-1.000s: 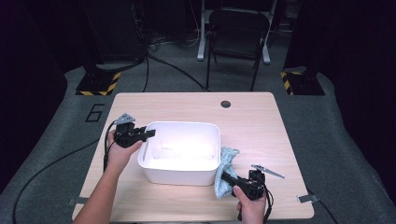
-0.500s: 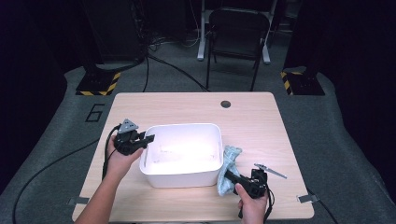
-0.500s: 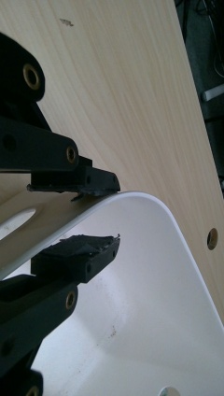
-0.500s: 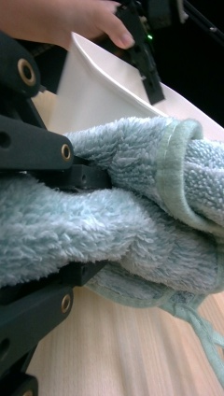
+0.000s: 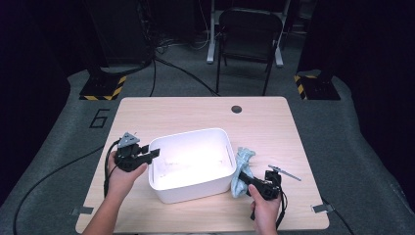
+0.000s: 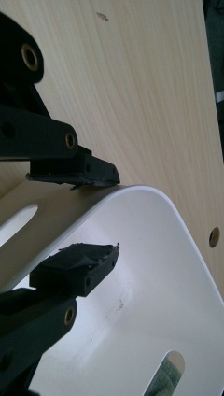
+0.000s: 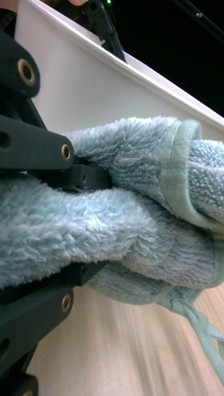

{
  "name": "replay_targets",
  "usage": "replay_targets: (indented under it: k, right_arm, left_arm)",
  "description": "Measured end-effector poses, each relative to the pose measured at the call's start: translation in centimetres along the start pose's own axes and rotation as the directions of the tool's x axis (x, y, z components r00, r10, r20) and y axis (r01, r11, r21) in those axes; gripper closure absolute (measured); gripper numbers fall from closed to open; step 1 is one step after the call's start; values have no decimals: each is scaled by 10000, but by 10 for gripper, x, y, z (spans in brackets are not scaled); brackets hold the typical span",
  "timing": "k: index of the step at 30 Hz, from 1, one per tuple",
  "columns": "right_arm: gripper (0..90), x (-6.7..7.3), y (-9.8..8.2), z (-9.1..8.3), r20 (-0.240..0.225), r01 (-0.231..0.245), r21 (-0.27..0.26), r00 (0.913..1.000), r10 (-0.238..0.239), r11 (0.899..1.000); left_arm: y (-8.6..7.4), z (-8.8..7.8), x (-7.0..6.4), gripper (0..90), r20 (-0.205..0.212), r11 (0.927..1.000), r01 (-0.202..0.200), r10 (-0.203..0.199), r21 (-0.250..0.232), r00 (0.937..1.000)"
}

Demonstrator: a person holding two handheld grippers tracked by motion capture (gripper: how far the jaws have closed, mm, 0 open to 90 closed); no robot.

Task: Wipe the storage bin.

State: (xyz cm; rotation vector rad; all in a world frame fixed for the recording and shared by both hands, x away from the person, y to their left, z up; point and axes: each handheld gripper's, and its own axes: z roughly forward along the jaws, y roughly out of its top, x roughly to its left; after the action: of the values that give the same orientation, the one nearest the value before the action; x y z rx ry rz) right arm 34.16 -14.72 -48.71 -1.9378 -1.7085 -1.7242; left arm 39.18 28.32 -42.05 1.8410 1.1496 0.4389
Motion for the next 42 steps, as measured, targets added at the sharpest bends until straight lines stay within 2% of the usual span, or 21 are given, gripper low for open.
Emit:
replay_targets:
  k: [3,5,8,10,11,12,16,23,26,30,31,32,34,35,37,39,42]
  right_arm:
    - [653,-1,2,3,20,-18,144,10000,18,9999]
    - [653,-1,3,6,-95,-33,135,9999,34,9999]
    - [650,-3,5,6,-155,53,187,9999,-51,9998]
    - [650,-3,6,5,-219,-20,251,9998,25,9997]
    - [650,-1,6,4,-205,-203,329,9996,210,9993]
    - [650,-1,6,4,-265,-87,139,9996,90,9999]
    - [644,1,6,-2,-354,-117,167,9993,123,9998]
    - [637,11,2,-16,-891,84,-181,9960,-100,9998]
    - [634,17,0,-22,-1049,45,-306,9945,-77,9995]
    - [633,23,-2,-22,-1011,220,-385,9945,-258,9990]
    - [633,23,-3,-22,-982,113,-286,9951,-141,9995]
    - [633,20,-4,-20,-1040,207,-383,9943,-246,9991]
    - [634,18,-6,-18,-1043,41,-307,9945,-73,9995]
    - [635,16,-6,-15,-1050,104,-366,9944,-142,9993]
    - [640,15,-5,-14,-998,67,-227,9950,-89,9997]
    - [647,13,-4,-11,-905,155,-100,9958,-163,9998]
    - [656,10,-3,-7,-725,537,29,9959,-533,9986]
  left_arm:
    - [-4,-3,3,564,-13,9996,220,-220,-152,9998]
    - [-5,-5,4,557,129,9994,333,-331,-109,9994]
    - [-5,-4,4,544,56,9997,217,-217,-148,9997]
    - [-5,-4,5,542,130,9999,144,-143,-72,9998]
    - [-4,-3,5,542,152,9999,117,-116,-82,9998]
    - [-4,-3,6,542,153,9999,111,-110,-93,9998]
    - [-1,-1,8,545,263,9999,-1,5,-161,9997]
    - [7,8,11,554,412,9999,-25,32,-166,9991]
    - [8,11,11,584,308,9999,-96,98,-50,9995]
    - [8,11,10,634,150,9999,-117,118,-61,9998]
    - [7,11,9,639,86,9999,-138,139,-87,9999]
    - [6,11,8,647,16,9998,-110,110,-185,9999]
    - [6,10,6,663,-57,9994,-323,322,-150,9995]
    - [5,9,6,676,-101,9992,-397,396,-96,9992]
    - [4,8,4,679,-141,9991,-428,427,-61,9990]
    - [3,6,2,683,-252,9983,-586,587,23,9980]
    - [2,3,0,683,-354,9979,-639,640,56,9973]
